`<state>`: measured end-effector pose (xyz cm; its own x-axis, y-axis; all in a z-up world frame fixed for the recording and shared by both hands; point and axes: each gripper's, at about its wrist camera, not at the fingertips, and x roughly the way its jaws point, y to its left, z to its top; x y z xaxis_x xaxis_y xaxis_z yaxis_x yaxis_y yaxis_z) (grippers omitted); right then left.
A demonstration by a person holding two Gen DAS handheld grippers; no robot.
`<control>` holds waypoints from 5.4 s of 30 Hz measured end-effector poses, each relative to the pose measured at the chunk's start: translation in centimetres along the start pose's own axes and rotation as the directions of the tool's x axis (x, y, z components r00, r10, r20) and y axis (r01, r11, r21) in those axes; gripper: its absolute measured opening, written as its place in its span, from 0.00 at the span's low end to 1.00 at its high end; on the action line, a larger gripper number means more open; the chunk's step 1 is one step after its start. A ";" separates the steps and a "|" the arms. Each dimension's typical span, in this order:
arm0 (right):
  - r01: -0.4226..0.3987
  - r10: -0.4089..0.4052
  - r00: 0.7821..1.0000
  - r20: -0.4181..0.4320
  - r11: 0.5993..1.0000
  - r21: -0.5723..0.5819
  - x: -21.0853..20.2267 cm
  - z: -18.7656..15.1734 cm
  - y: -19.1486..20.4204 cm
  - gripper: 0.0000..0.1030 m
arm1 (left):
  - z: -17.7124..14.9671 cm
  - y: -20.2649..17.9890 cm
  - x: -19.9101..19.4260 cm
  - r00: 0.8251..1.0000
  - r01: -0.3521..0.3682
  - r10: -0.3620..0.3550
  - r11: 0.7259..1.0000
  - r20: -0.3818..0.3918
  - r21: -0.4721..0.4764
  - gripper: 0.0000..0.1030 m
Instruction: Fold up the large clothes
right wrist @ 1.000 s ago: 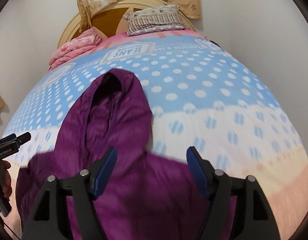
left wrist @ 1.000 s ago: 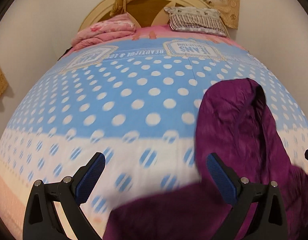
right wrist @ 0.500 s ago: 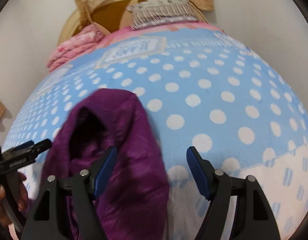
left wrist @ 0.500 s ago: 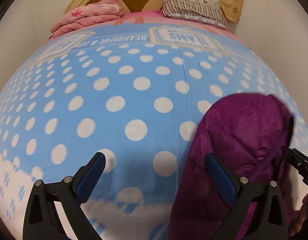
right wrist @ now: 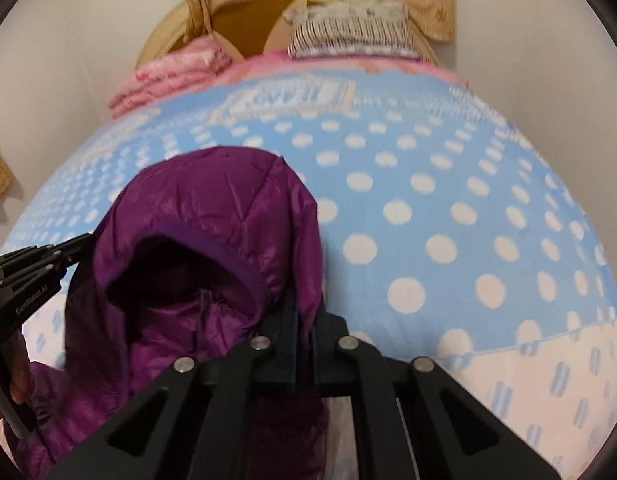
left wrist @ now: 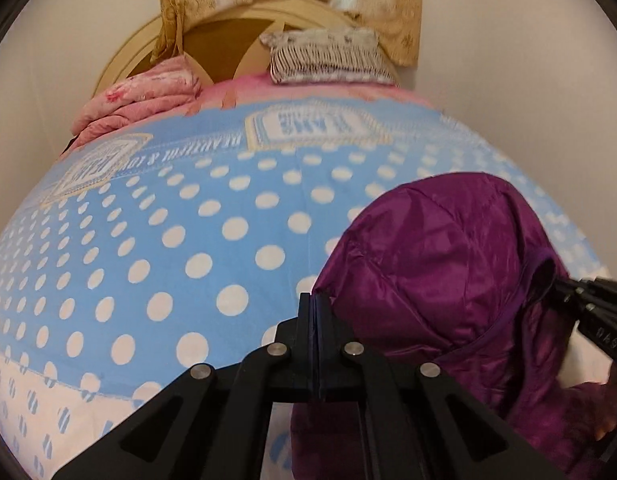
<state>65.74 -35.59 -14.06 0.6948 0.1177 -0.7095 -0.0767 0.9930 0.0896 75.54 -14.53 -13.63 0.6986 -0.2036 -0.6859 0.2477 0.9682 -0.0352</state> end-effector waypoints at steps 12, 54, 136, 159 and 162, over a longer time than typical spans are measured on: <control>-0.001 0.005 0.993 0.122 0.999 -0.032 -6.3 -3.7 2.6 0.06 | -5.0 0.8 -9.8 0.990 0.089 -0.086 0.996 0.110 -0.020 0.00; 0.107 -0.108 0.994 0.002 0.991 0.074 -16.2 -18.0 -0.7 0.47 | -20.6 0.9 -22.1 0.986 -0.071 0.059 0.995 0.158 0.073 0.65; 0.086 -0.084 0.996 -0.025 0.993 0.078 -15.9 -21.9 6.0 0.58 | -26.5 -4.5 -24.7 0.994 -0.110 0.112 0.985 -0.009 0.129 0.97; 0.195 -0.192 0.980 -0.049 0.978 0.075 -23.9 -34.3 7.2 0.72 | -41.0 0.7 -32.7 0.986 -0.132 0.128 0.991 -0.104 -0.028 0.97; 0.200 -0.196 0.979 -0.053 0.976 0.083 -24.8 -35.3 7.2 0.72 | -42.2 0.8 -33.9 0.988 -0.118 0.112 0.992 -0.102 -0.054 0.97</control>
<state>22.73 -31.06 -20.46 0.6576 -0.0791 -0.7492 0.1238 0.9923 0.0039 23.75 -0.68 -21.12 0.6500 -0.0776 -0.7559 0.1269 0.9919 0.0073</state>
